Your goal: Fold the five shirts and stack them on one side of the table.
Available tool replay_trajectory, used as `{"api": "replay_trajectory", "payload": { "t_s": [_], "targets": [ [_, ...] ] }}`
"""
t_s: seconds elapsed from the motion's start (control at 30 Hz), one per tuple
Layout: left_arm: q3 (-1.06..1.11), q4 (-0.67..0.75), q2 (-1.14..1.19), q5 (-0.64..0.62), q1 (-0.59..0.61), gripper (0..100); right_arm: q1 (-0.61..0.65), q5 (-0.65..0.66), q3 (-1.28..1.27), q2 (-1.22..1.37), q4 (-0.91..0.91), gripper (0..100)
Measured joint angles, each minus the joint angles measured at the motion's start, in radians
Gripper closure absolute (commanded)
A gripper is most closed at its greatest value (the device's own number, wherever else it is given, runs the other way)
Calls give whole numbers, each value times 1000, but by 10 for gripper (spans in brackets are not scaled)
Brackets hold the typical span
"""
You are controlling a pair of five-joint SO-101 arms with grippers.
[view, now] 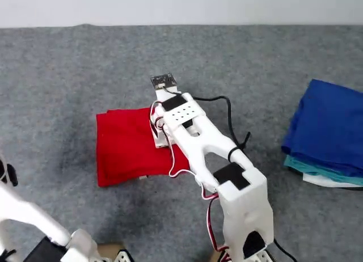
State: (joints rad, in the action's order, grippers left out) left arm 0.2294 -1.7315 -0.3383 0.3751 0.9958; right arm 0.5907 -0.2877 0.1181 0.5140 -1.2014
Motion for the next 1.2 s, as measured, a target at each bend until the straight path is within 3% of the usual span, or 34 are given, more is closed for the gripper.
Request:
{"api": "replay_trajectory", "payload": {
  "t_s": [0.3,0.67,0.83,1.07,1.2],
  "targets": [
    [71,8,0,0,0,870,2,-18,74,80,-25,991],
    [71,17,0,0,0,870,-71,117,287,130,-255,988],
    [71,17,0,0,0,870,-206,390,414,140,-319,989],
    [71,28,0,0,0,870,-456,1080,482,172,-137,989],
    [71,28,0,0,0,870,-489,1359,485,203,-29,987]
  ]
}}
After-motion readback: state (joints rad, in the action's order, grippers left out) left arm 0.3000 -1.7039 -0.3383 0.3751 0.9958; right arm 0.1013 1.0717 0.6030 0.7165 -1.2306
